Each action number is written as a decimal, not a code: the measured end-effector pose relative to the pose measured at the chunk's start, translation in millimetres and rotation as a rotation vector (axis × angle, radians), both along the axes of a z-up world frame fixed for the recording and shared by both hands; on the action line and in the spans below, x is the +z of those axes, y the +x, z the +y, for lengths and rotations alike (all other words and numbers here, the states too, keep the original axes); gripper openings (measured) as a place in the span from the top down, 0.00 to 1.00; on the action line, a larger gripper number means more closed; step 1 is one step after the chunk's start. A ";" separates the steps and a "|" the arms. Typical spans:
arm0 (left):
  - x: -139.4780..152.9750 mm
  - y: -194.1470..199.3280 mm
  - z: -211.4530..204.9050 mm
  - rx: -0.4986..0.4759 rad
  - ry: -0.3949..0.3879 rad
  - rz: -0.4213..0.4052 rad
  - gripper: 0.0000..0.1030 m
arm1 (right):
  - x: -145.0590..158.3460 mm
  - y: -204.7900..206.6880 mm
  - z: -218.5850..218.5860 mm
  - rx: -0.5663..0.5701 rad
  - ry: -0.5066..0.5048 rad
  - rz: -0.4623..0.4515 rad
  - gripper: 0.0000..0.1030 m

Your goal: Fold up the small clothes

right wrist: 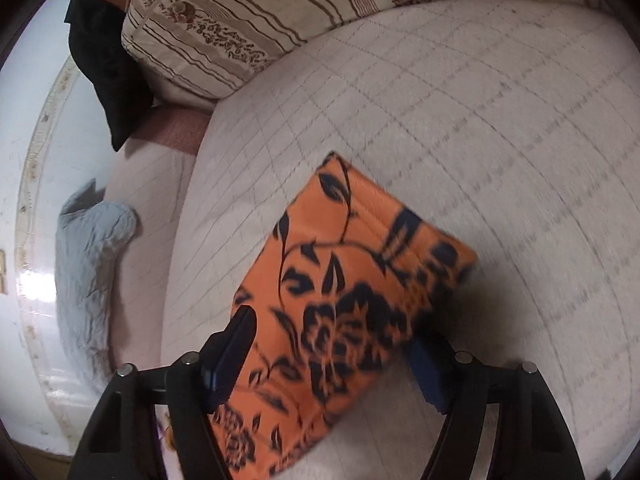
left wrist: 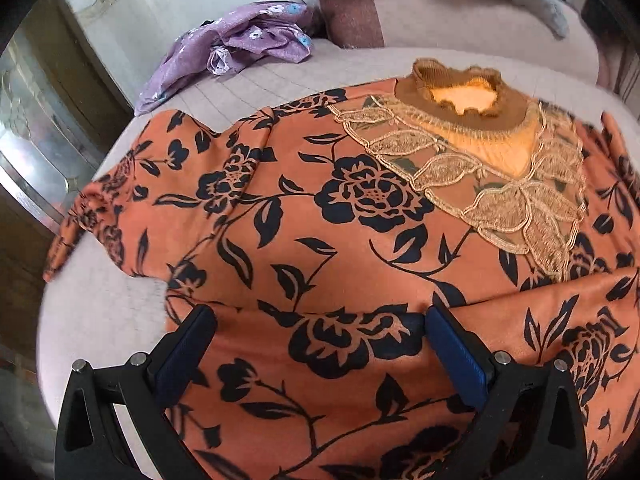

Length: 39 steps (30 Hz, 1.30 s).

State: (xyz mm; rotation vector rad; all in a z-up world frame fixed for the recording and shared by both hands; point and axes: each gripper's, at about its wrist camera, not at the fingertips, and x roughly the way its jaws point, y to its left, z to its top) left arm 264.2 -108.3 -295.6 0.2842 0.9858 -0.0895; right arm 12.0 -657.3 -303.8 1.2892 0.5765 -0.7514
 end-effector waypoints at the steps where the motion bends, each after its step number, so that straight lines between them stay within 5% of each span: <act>1: -3.6 0.0 6.1 0.027 -0.047 0.018 0.00 | 2.5 4.1 0.3 0.010 -0.038 0.032 0.37; 3: -10.3 -0.1 18.2 0.091 -0.145 0.042 0.00 | 2.9 13.9 -2.5 0.044 -0.077 0.081 0.88; 4: -10.6 -3.7 21.3 0.101 -0.172 0.028 0.00 | 2.3 15.8 -1.9 0.055 -0.072 0.074 0.94; 7: -11.0 -10.1 14.9 0.071 -0.127 0.019 0.00 | 23.6 11.1 9.1 0.053 -0.184 0.024 0.94; 12: -1.6 4.1 19.8 0.034 -0.149 0.130 0.00 | 99.0 34.5 60.4 0.171 -0.445 -0.092 0.94; 19: 44.1 15.4 67.1 0.158 -0.185 -0.021 0.00 | 224.6 107.8 160.2 0.373 -0.669 -0.271 0.94; 25: 66.7 33.3 127.8 0.300 -0.117 -0.151 0.00 | 282.2 165.1 276.9 0.587 -0.673 -0.386 0.94; 31: 69.3 39.9 197.3 0.485 -0.172 -0.156 0.00 | 250.8 226.0 390.2 0.781 -0.604 -0.382 0.94; 37: 61.2 47.2 233.4 0.574 -0.232 -0.126 0.00 | 161.0 289.6 484.0 1.004 -0.463 -0.236 0.89; 38: 61.9 46.7 235.7 0.576 -0.233 -0.122 0.00 | 140.5 300.6 501.4 1.066 -0.415 -0.200 0.82; 39: 60.5 48.7 237.4 0.576 -0.234 -0.119 0.00 | 127.5 305.2 509.2 1.105 -0.386 -0.190 0.63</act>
